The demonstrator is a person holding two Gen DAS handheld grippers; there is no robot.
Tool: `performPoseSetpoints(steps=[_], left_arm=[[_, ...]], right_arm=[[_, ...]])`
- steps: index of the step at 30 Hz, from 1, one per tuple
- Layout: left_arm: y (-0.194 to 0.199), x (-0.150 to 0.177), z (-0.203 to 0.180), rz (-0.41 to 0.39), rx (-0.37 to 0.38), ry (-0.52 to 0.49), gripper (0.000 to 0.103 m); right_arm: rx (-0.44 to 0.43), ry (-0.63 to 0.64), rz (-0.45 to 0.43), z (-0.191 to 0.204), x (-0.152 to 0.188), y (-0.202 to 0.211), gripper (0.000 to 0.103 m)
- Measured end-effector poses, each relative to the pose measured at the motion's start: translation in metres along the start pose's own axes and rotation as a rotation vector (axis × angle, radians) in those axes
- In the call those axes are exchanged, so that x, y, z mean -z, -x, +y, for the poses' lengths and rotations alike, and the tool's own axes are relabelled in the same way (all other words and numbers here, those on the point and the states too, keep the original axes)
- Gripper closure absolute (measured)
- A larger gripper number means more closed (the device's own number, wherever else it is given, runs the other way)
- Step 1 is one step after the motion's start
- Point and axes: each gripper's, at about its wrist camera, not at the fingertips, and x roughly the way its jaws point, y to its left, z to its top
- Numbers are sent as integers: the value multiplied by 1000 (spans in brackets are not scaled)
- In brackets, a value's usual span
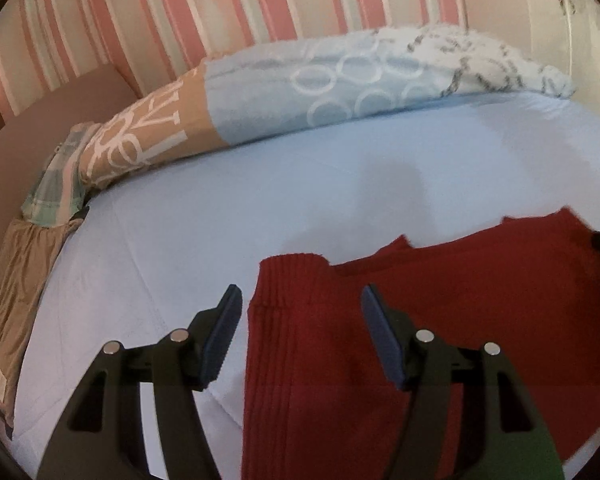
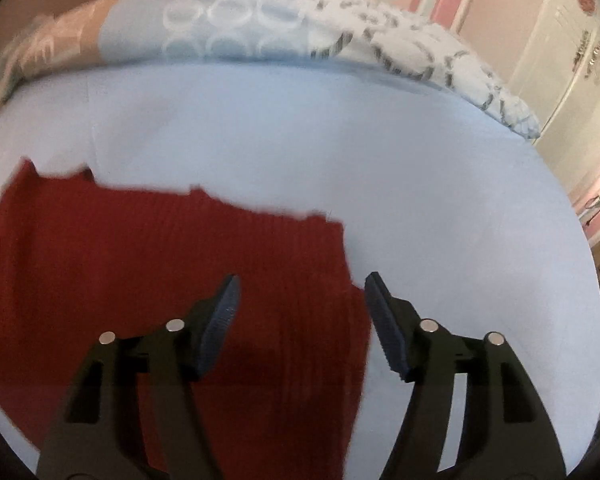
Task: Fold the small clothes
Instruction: 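Open both grippers and press the folded sweater flat, then move the right gripper to the folded sweater's side edge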
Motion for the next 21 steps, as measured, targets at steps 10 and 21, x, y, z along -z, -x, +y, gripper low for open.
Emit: performPoseSetpoints(steps=[10,21], left_arm=[[62,32,0,2,13,122,16],[97,87,-3,58,17,193,15]], right_arm=[[-191,-120,-38,-16,42,74,18],[-209,-155,-31,-50,108,97,18]])
